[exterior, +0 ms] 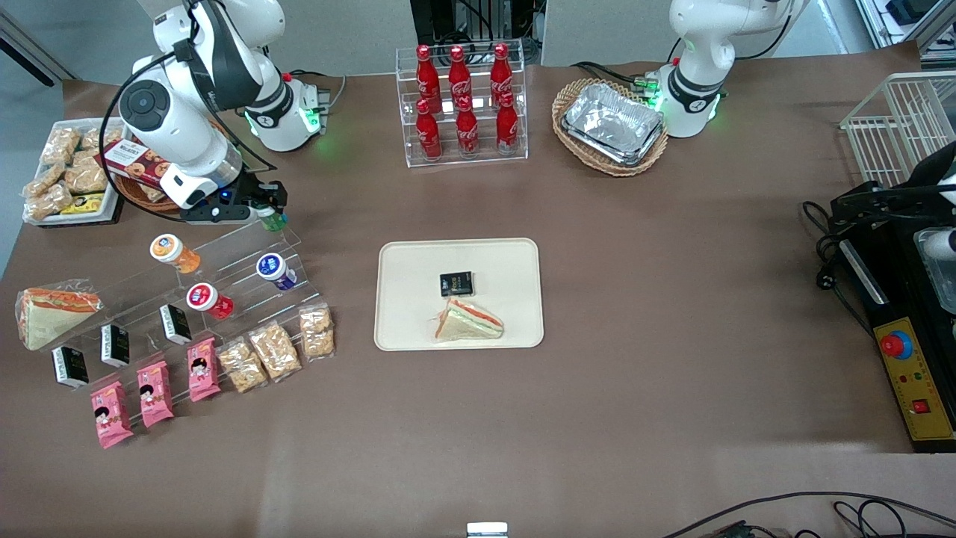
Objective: Place green gum on tray
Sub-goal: 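Lower the right gripper and close it on the green gum canister, then lift the green canister and carry it toward the cream tray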
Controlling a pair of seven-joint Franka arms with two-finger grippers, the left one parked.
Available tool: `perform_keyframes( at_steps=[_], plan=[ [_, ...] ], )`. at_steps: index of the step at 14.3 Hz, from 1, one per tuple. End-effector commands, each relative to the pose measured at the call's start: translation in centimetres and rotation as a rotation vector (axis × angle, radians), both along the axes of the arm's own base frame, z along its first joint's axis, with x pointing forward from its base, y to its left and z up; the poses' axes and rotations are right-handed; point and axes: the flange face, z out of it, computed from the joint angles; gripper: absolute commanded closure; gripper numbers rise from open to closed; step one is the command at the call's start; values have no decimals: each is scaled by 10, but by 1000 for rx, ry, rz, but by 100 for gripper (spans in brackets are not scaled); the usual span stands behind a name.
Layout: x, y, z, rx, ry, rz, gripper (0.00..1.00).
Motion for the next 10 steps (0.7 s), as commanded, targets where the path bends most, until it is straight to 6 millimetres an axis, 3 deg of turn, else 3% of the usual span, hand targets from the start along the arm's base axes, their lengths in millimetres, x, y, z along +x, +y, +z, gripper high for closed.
perform_keyframes(
  at_steps=[1, 2, 4, 6, 10],
  plan=[
    [-2, -3, 3, 13, -20, 3, 77],
    [-1, -5, 5, 17, -20, 28, 82],
    [6, -15, 12, 31, -29, 55, 83],
    [22, -33, 33, 52, -29, 68, 83],
    [58, -44, 107, 50, 23, 95, 83]
  ],
)
